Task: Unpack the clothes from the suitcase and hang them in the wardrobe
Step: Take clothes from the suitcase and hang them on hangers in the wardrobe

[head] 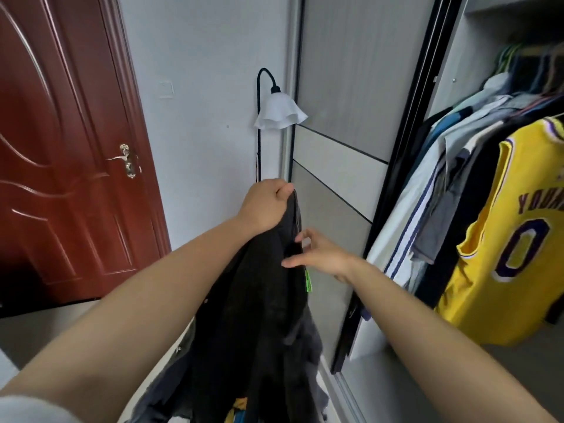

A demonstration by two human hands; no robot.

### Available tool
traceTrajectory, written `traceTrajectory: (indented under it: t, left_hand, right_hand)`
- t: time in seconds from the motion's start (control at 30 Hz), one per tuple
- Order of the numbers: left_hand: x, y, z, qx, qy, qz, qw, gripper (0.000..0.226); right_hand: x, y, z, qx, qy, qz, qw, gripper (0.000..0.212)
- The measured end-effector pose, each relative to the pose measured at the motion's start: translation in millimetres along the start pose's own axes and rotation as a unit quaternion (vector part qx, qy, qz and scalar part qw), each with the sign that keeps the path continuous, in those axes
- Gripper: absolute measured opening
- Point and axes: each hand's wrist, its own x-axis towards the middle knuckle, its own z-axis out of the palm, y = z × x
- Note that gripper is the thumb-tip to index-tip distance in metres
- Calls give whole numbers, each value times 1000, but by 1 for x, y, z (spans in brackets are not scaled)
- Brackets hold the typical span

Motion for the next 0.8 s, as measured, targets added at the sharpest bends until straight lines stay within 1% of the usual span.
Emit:
traceTrajectory:
  t: [0.03,0.07,0.1,0.17,0.2,0.27,0.3,0.33,0.37,0.4,0.43,0.47,0.53,0.57,0.6,0.7,0.73,0.8]
  left_hand:
    - [-4,1,3,2,-23,4,1000,45]
    - [-7,0,4,-5,-37,-2,999,46]
    - [-8,-4,3,-17,-44,-15,999,46]
    - [-11,-11,-7,-34,-51,-38,997,45]
    - [-12,-15,-14,-41,-55,-46,997,45]
    - [-17,-25,-32,-38,-83,-57,994,44]
    - [-20,-30,-40,-31,-106,-63,992,37]
    - [-24,-37,-48,-17,-135,-75,988,28]
    - [-29,-46,-54,6,-161,-89,983,26]
    - [-33,-55,-57,37,-175,-100,979,32]
    - [-36,-65,-55,59,-166,-109,978,36]
    - [-39,-72,-50,65,-136,-119,981,36]
    - [-47,-78,-33,36,-57,-145,987,28]
    - [-53,-81,-22,32,-30,-162,986,23]
    - [-61,-85,-11,40,-20,-182,982,20]
    - [-88,-101,13,47,-34,-257,965,17]
    - [-93,-104,17,33,-33,-281,959,19]
    - [-89,-105,23,-40,-30,-320,946,29]
  right_hand:
    - [3,7,11,-3,65,1,998,69]
    - [8,16,20,2,106,3,994,68]
    - [11,22,25,14,116,11,993,63]
    - [13,28,29,62,84,47,993,40]
    - [13,28,31,85,92,62,990,35]
    - [15,20,31,111,150,67,980,39]
    - [15,13,27,122,189,65,972,41]
    - [16,1,21,145,222,58,962,39]
    - [16,-14,14,186,241,39,952,35]
    - [17,-31,7,234,247,11,940,29]
    - [17,-49,1,269,251,-24,930,25]
    - [15,-67,-3,284,253,-58,923,23]
    - [9,-99,-4,294,255,-116,914,22]
    - [6,-110,-4,298,260,-134,909,25]
    - [4,-118,-6,304,268,-148,902,29]
    - [-5,-122,-23,347,305,-162,872,39]
    - [-6,-116,-32,353,321,-160,864,40]
    - [-12,-101,-47,335,355,-142,861,40]
